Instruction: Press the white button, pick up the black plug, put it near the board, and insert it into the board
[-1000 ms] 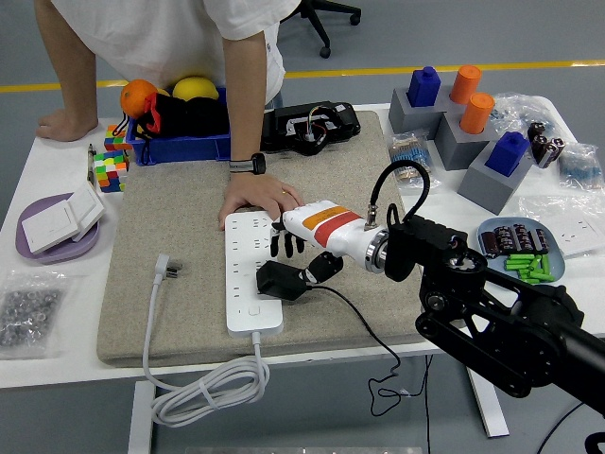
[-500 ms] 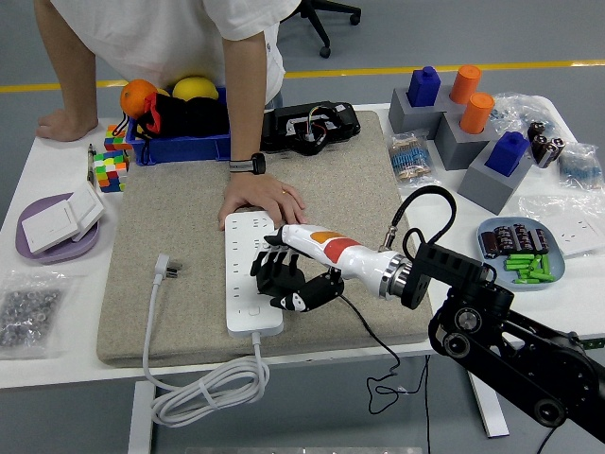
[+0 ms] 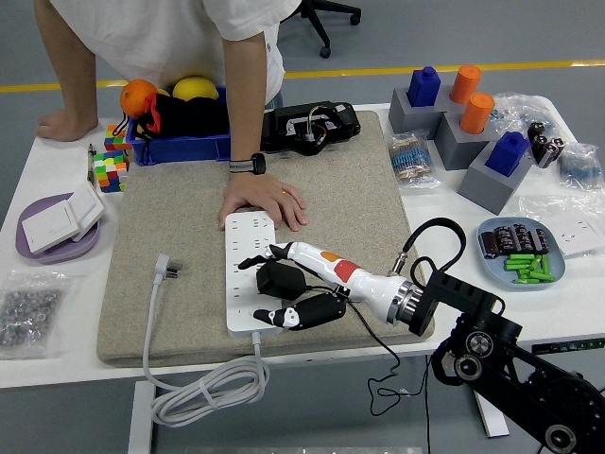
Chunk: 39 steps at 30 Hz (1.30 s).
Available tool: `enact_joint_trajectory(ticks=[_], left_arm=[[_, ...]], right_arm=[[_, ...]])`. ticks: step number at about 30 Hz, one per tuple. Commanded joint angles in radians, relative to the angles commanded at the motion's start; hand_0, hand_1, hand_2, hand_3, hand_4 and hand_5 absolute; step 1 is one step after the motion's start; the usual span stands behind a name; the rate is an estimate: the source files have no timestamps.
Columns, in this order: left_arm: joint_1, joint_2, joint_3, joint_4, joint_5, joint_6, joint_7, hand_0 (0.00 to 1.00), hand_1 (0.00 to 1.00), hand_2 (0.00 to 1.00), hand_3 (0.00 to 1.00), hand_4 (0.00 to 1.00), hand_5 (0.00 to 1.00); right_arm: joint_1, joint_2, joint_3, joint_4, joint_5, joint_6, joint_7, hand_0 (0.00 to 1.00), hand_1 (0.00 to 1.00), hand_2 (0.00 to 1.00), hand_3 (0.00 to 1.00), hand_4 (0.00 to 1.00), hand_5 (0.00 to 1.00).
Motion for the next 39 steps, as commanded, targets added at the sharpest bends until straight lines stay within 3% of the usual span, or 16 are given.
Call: enact_joint_trajectory(ticks=[2, 3, 14, 39], left_arm=[[-0.002, -0.001, 0.004, 0.0, -0.01, 0.001, -0.001, 0.779, 0.729, 0.681, 0.762, 0.497, 0.485], [-0.003, -0.001, 0.006, 0.0, -0.014, 0.002, -0.001, 0.779, 0.729, 0.681, 0.762, 0.497, 0.485], [-0.007, -0.002, 0.008, 0.0, -0.015, 0.002, -0.002, 0.779, 0.728, 0.681, 0.761, 0.497, 0.486], [-0.01, 0.001, 0.003, 0.0, -0.004, -0.001, 0.0, 0.779, 0.727, 0.681, 0.762, 0.499, 0.487]], right_arm=[[-0.008, -0.005, 0.006, 0.0, -0.002, 0.003, -0.006, 0.897, 0.858, 0.815, 0.791, 0.797, 0.334], [-0.011, -0.007, 0.008, 0.0, -0.004, 0.004, -0.007, 0.913, 0.863, 0.824, 0.8, 0.801, 0.382], [-0.035, -0.011, 0.01, -0.028, -0.04, 0.0, -0.018, 0.912, 0.862, 0.817, 0.792, 0.802, 0.398], [0.037, 0.005, -0.071, -0.106, -0.047, -0.023, 0.009, 0.906, 0.85, 0.807, 0.781, 0.797, 0.399]])
